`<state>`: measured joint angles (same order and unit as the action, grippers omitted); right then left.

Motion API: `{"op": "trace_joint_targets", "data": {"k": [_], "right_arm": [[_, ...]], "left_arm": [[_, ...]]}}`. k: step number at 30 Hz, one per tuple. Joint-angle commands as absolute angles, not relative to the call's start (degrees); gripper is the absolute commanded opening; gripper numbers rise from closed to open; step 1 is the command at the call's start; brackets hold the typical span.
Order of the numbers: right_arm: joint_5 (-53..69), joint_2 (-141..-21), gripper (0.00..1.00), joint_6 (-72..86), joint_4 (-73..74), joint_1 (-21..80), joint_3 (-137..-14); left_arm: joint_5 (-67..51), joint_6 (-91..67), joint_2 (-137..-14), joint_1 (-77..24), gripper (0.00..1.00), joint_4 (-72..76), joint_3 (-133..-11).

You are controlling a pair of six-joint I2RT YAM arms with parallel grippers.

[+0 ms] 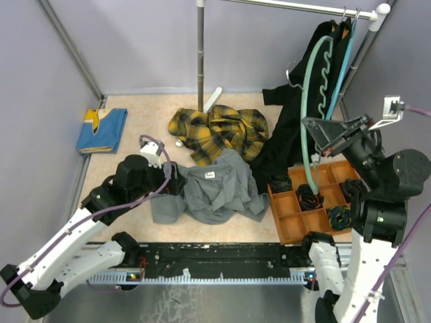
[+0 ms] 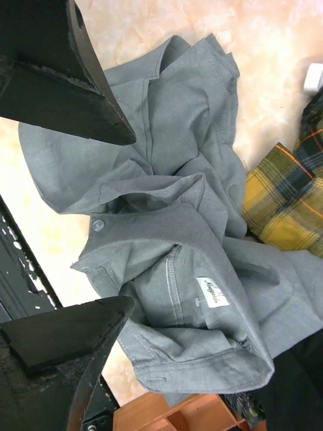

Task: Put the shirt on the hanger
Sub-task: Pick up the hanger from the clothesline, then hang the shirt on the hanger.

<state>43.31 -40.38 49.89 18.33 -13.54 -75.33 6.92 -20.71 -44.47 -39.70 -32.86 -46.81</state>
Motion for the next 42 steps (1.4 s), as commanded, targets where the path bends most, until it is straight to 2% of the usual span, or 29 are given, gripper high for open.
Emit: {"op": "trace_joint_targets", "data": {"k": [1,8,11,15,19,23,28,39,42], "right_arm": [[45.0,-39.6,0.00,44.7,19.3,-7.0,-76.9],[52.9,-44.8,0.00,43.0,19.9,5.6,-75.9],[54.9,-48.8,0.00,44.3,20.0,9.4,-76.4],[57.7,-52.6,0.00,52.3,12.8,13.2,-73.4],[60.5,-55.7,0.00,60.4,2.3,15.8,-69.6],[62.2,-59.4,0.00,62.1,0.5,19.4,-69.5],[63.6,-61.9,0.00,61.5,0.4,23.9,-69.9],[66.5,-63.7,0.00,60.1,2.7,27.8,-70.6],[67.5,-63.7,0.00,60.5,2.6,28.1,-70.8]], "left_arm": [[7.8,-19.2,-41.6,-39.5,0.99,-30.1,-46.4],[14.4,-11.4,-37.7,-39.5,0.99,-25.6,-48.3],[14.5,-3.6,-34.7,-39.4,0.99,-16.8,-46.3],[8.5,11.5,-30.0,-39.5,0.99,-0.1,-40.8],[-3.4,30.2,-28.4,-39.5,0.99,10.1,-38.5],[-15.3,41.9,-32.1,-39.5,0.91,6.1,-43.2],[-24.8,48.2,-38.5,-39.5,0.81,-3.6,-51.9],[-26.4,51.8,-45.0,-39.5,0.64,-3.2,-54.9],[-25.9,51.9,-46.1,-39.5,0.53,-2.7,-55.0]]}}
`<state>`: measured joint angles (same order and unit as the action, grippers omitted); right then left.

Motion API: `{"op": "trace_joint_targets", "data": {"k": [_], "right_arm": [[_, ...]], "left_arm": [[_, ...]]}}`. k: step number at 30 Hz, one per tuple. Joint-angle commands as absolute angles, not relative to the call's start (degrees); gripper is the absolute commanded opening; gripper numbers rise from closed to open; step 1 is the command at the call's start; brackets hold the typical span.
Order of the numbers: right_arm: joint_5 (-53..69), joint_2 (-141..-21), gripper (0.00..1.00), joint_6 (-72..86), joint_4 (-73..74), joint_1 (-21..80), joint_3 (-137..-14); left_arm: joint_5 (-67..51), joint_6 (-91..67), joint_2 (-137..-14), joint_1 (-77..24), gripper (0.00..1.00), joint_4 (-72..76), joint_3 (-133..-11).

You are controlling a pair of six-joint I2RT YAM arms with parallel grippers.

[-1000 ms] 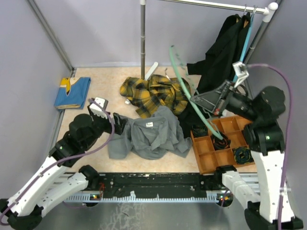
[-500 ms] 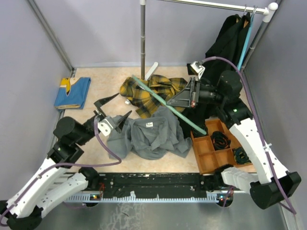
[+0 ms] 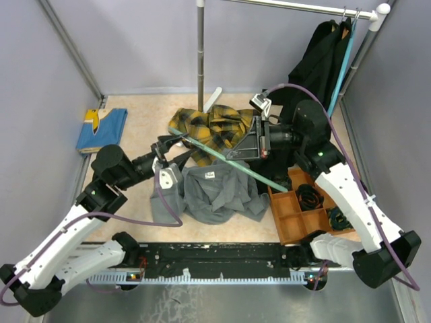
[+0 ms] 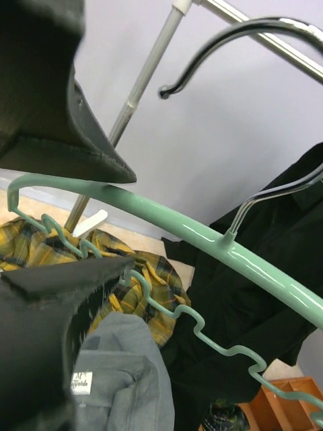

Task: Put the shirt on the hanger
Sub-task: Hang the shirt on the hanger.

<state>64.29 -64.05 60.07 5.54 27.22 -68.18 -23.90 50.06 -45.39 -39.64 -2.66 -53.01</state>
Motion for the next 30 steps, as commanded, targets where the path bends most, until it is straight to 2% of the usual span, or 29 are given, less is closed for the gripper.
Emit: {"op": "trace_joint_targets", "data": {"k": [1,2,3,5,8,10,13,16,17,21,27,30], "right_arm": [[67.6,-63.7,0.00,60.5,2.9,28.1,-70.7],[67.8,-63.7,0.00,60.3,3.1,28.1,-70.7],[67.9,-63.8,0.00,59.9,3.5,28.1,-70.6],[67.8,-64.1,0.00,58.7,4.8,28.1,-70.8],[66.5,-65.0,0.03,54.4,8.5,28.1,-72.3],[64.8,-65.9,0.13,50.2,12.7,28.1,-74.4],[59.3,-67.5,0.41,41.6,20.7,28.1,-79.5],[51.1,-68.2,0.58,34.4,27.8,28.1,-84.4],[48.6,-68.3,0.60,33.2,28.9,28.1,-85.1],[41.3,-68.2,0.62,29.6,30.9,30.5,-86.6],[23.5,-71.6,0.62,19.0,41.0,43.6,-94.8],[19.0,-73.5,0.54,16.9,43.7,46.0,-97.3]], "left_arm": [[-25.5,52.0,-46.5,-39.5,0.45,-2.4,-55.1],[-25.2,51.9,-46.9,-39.5,0.34,-1.9,-55.4],[-25.0,51.8,-47.0,-39.5,0.28,-1.5,-55.5],[-24.5,51.7,-47.2,-39.5,0.19,-0.2,-55.5],[-23.6,52.0,-47.3,-39.5,0.00,1.4,-55.6],[-23.3,52.4,-47.3,-39.5,0.00,1.5,-55.9],[-22.9,53.1,-47.1,-39.5,0.00,1.0,-56.0],[-22.6,53.7,-47.0,-39.5,0.00,-0.1,-56.3],[-22.5,54.0,-46.9,-39.5,0.00,-0.5,-56.4],[-21.4,55.3,-47.0,-39.5,0.00,-2.6,-57.1],[-20.8,57.2,-47.1,-39.5,0.00,-5.8,-57.7],[-20.8,58.1,-47.2,-39.5,0.00,-6.9,-58.1]]}}
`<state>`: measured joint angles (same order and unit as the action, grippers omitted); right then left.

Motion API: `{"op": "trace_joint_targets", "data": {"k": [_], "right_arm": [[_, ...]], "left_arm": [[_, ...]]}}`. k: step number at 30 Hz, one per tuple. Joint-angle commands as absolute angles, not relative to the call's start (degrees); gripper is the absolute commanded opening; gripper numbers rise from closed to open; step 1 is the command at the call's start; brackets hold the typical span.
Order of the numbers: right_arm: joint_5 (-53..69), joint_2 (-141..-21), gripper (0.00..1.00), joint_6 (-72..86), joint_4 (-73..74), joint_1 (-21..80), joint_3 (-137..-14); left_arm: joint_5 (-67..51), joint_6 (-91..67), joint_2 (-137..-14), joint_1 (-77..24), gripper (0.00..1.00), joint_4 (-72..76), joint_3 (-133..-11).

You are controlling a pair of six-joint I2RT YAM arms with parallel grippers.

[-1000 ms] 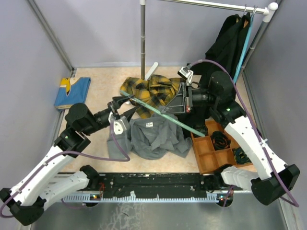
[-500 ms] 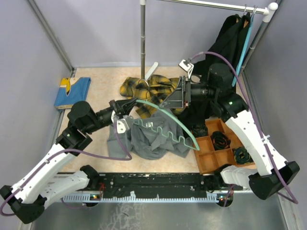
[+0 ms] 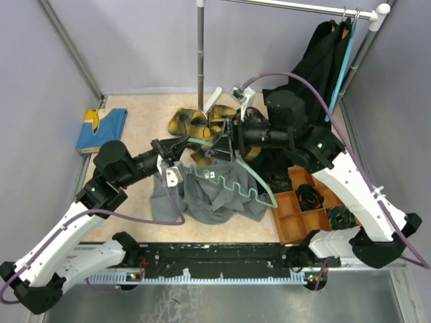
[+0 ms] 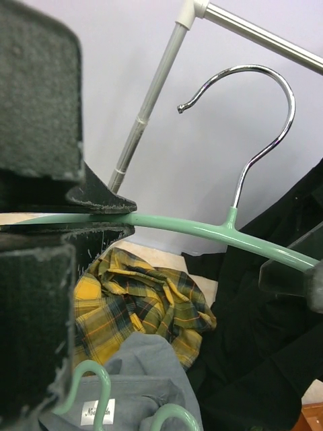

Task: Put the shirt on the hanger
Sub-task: Hang the shirt on the hanger.

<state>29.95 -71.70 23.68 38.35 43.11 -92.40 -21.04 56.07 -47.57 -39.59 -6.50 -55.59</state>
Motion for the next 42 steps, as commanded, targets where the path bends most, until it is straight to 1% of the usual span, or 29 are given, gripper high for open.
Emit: {"op": "trace_joint_targets", "data": {"k": [1,5,7,11,16,20,25,27,29,30,32,33,34,36,41,42], "right_arm": [[18.1,-74.4,0.50,16.3,44.7,46.3,-98.2],[15.7,-76.4,0.36,13.8,48.5,46.8,-101.9],[15.5,-77.4,0.33,12.6,50.3,46.9,-103.6],[15.5,-79.2,0.32,10.4,53.5,47.5,-105.6],[16.0,-80.1,0.33,8.6,54.4,48.5,-105.1],[15.9,-80.1,0.31,7.5,54.5,48.7,-104.7],[17.5,-80.3,0.30,6.7,54.5,48.8,-104.4],[17.8,-80.4,0.23,6.5,54.5,48.7,-104.4],[18.1,-80.2,0.13,6.3,54.5,48.7,-104.2],[18.3,-80.1,0.08,6.2,54.4,48.7,-104.2],[17.5,-79.3,0.01,6.6,53.6,48.7,-103.2],[16.5,-78.6,0.00,7.1,52.7,48.8,-102.3],[15.3,-77.9,0.00,7.5,51.9,48.7,-101.2],[12.5,-76.1,0.00,8.3,49.9,48.7,-98.4],[3.7,-71.2,0.00,11.6,45.1,48.6,-92.1],[2.1,-70.3,0.00,12.3,44.4,48.6,-91.0]], "left_arm": [[-20.8,58.5,-47.2,-39.6,0.00,-7.5,-58.3],[-20.5,60.2,-47.5,-39.6,0.00,-10.0,-59.6],[-20.5,61.1,-47.7,-39.6,0.00,-11.1,-60.0],[-19.9,62.0,-48.0,-39.6,0.00,-12.1,-60.5],[-19.9,62.4,-48.5,-39.6,0.00,-12.2,-60.8],[-20.1,63.0,-49.1,-39.6,0.00,-12.4,-61.4],[-20.1,63.5,-49.9,-39.6,0.00,-12.6,-62.0],[-20.0,63.5,-49.9,-39.6,0.00,-12.7,-62.1],[-20.1,63.4,-49.9,-39.6,0.00,-12.6,-61.9],[-20.0,62.8,-49.9,-39.6,0.02,-12.3,-61.8],[-18.8,58.7,-49.3,-39.5,0.27,-9.1,-60.6],[-18.7,56.2,-48.8,-39.5,0.37,-7.6,-59.8],[-18.6,55.4,-48.3,-39.5,0.43,-6.6,-59.0],[-18.2,52.2,-47.5,-39.6,0.54,-5.2,-57.5],[-13.2,43.2,-48.0,-39.6,0.74,-7.3,-57.9],[-12.1,41.4,-48.2,-39.6,0.76,-8.2,-58.0]]}}
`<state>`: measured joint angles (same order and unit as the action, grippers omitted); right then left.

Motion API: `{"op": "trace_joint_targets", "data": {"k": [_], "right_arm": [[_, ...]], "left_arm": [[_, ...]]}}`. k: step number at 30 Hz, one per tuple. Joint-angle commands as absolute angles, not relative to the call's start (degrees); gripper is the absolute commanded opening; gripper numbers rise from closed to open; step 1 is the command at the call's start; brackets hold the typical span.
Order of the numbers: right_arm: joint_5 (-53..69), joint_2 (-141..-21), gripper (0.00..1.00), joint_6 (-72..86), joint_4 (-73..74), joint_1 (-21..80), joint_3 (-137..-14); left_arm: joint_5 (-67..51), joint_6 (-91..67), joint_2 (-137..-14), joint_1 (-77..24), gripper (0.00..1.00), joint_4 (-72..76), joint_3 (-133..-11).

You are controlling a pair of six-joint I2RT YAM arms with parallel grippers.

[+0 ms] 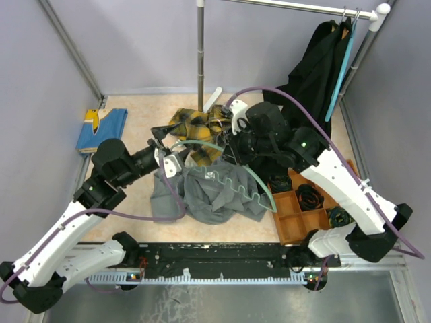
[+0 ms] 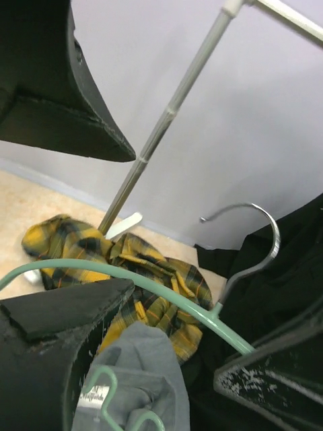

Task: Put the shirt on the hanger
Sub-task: Hang the shirt on the hanger.

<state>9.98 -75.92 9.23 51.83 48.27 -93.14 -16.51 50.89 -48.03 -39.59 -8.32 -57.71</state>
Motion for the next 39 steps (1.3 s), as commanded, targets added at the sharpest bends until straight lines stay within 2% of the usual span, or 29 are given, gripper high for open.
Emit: {"op": "trace_joint_targets", "data": {"k": [1,6,12,15,23,27,33,39], "right_arm": [[1.1,-69.5,0.00,12.8,43.6,48.6,-89.9],[-2.9,-64.7,0.00,16.0,38.5,48.6,-84.0],[-3.4,-61.3,0.00,17.9,35.8,48.6,-78.5],[-4.2,-61.1,0.00,18.5,36.6,48.5,-77.4],[-7.0,-57.9,0.00,22.7,37.3,48.6,-72.5],[-9.4,-56.0,0.00,24.2,38.6,48.5,-70.8],[-9.7,-53.8,0.00,25.5,38.5,48.5,-69.5],[-9.8,-52.8,0.00,26.6,38.3,48.5,-68.5]], "left_arm": [[-11.4,39.6,-48.2,-39.6,0.78,-9.1,-58.0],[-7.1,27.7,-47.3,-39.6,0.86,-12.0,-55.7],[6.5,12.4,-47.5,-39.5,0.99,-17.2,-53.1],[9.4,5.5,-49.9,-39.5,0.99,-25.1,-55.8],[0.7,-4.0,-56.0,-39.5,0.99,-40.2,-63.4],[0.8,-8.3,-57.4,-39.5,0.99,-43.7,-64.2],[0.6,-20.4,-51.8,-39.5,0.99,-39.3,-60.9],[-3.7,-23.1,-48.4,-39.5,0.99,-33.8,-54.5]]}}
